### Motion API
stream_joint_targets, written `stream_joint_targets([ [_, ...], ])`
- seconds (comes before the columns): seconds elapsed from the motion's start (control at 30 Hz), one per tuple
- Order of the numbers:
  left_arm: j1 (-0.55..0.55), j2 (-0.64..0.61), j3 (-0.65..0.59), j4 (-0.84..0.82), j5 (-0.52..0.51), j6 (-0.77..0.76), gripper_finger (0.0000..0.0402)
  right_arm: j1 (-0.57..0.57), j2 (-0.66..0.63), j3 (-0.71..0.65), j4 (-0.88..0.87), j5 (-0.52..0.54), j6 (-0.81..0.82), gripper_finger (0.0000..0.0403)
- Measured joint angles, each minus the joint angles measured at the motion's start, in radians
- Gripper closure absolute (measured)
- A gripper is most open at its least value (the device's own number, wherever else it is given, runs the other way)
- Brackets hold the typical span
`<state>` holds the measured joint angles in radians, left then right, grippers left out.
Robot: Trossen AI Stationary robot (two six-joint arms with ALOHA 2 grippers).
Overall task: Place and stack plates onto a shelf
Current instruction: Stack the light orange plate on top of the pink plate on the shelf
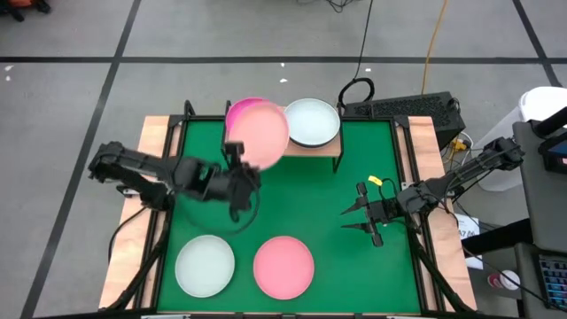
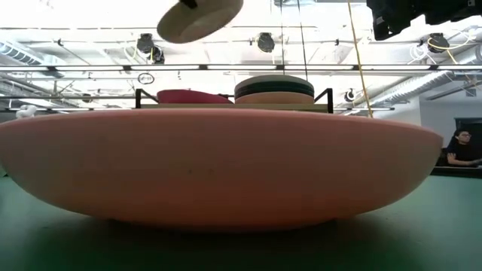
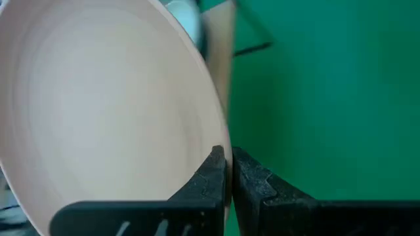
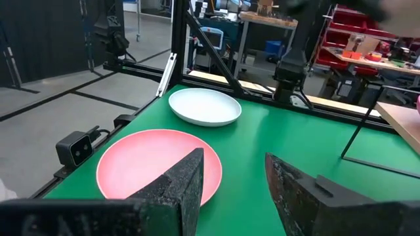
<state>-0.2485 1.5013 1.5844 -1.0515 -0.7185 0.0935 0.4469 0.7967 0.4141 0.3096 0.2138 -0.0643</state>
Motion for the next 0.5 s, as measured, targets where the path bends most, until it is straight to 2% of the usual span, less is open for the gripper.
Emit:
stream_joint_targets([
  [0.23, 0.272, 0.048, -0.023, 0.003, 0.074, 0.177, 0.0391, 0.0, 0.0, 0.0, 0.008, 0.0, 0.0, 0.0259],
  [0.5, 0.46, 0.104, -0.023, -0.004, 0.289, 0.253, 0.0391, 0.0, 0.0, 0.0, 0.005, 0.0, 0.023, 0.0259],
])
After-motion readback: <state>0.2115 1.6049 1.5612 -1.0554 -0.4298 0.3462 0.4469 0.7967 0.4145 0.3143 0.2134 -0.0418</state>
